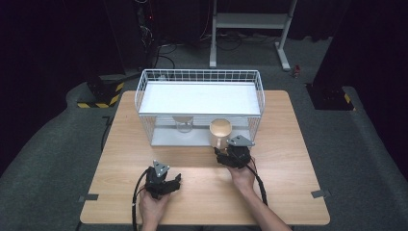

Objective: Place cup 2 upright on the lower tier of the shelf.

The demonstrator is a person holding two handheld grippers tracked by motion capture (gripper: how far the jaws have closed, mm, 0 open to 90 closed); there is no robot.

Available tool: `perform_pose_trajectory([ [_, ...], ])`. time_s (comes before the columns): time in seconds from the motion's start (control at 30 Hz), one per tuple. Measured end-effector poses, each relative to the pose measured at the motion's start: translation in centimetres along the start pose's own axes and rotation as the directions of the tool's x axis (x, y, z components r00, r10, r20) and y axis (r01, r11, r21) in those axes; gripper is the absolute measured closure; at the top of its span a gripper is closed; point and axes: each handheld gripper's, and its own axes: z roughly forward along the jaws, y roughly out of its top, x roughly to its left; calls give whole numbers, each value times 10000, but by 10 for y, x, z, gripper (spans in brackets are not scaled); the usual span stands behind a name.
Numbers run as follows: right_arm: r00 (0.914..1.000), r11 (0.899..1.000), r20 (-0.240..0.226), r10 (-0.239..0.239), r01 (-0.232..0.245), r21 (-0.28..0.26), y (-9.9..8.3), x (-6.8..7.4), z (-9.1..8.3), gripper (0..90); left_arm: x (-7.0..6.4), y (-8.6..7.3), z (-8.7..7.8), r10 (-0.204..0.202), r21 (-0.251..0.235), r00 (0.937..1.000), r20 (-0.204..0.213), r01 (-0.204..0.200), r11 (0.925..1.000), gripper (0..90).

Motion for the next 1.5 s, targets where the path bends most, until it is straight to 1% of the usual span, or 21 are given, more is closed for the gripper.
perform_pose_trajectory([
  [0.1,10000,10000,-23,39,-39,-3,0,-1,1,303,0,0,0,0,-1,10000,-2,0,10000,245],
  [0.17,9999,9999,-21,148,-148,21,1,-1,3,309,0,0,0,0,-2,10000,-2,0,10000,245],
  [0.23,10000,10000,-25,83,-83,-6,2,-2,4,314,0,0,0,0,-2,10000,1,0,10000,245],
  [0.3,9999,9999,-7,116,-116,6,3,-2,5,331,0,0,0,0,0,10000,0,0,10000,245],
  [0.43,9999,9998,-32,164,-164,145,6,-3,7,343,0,0,0,0,-2,10000,2,0,10000,245],
  [0.53,10000,9998,-3,54,-54,195,9,-5,10,354,0,0,0,-1,0,10000,12,1,10000,245],
  [0.6,9999,9995,-3,156,-156,262,9,-5,11,353,0,0,0,-1,0,10000,23,1,10000,245],
  [0.63,10000,9997,-14,90,-90,238,9,-6,12,354,0,0,0,5,4,10000,28,-5,10000,244],
  [0.67,9998,9994,16,183,-183,296,10,-6,12,354,0,0,0,6,-28,10000,16,-6,10000,245],
  [0.8,9999,9991,58,151,-154,387,14,-7,15,355,0,0,0,-4,-14,10000,33,4,10000,245],
  [0.83,9997,9989,45,228,-230,408,15,-7,17,356,0,0,0,9,-25,10000,23,-9,10000,245],
  [1.07,9995,9988,82,311,-314,388,17,-9,20,368,0,0,0,-9,-29,10000,39,10,10000,245],
  [1.1,9995,9990,141,271,-276,341,17,-10,20,375,-1,0,0,-13,-51,10000,50,13,10000,245],
  [1.2,9992,9987,127,369,-373,337,17,-12,21,375,-1,0,0,4,-51,10000,58,-4,10000,245],
  [1.3,9980,9975,174,602,-608,371,18,-16,23,382,0,0,0,33,-18,10000,64,-33,10000,245],
  [1.37,9981,9974,155,604,-609,376,19,-17,24,384,0,0,0,27,-19,10000,64,-27,10000,245],
  [1.47,9986,9978,242,472,-483,451,22,-18,26,390,-1,0,0,27,-15,10000,67,-27,10000,245],
  [1.5,9983,9974,284,513,-527,495,23,-18,27,392,0,0,0,34,-15,10000,66,-34,10000,245],
])
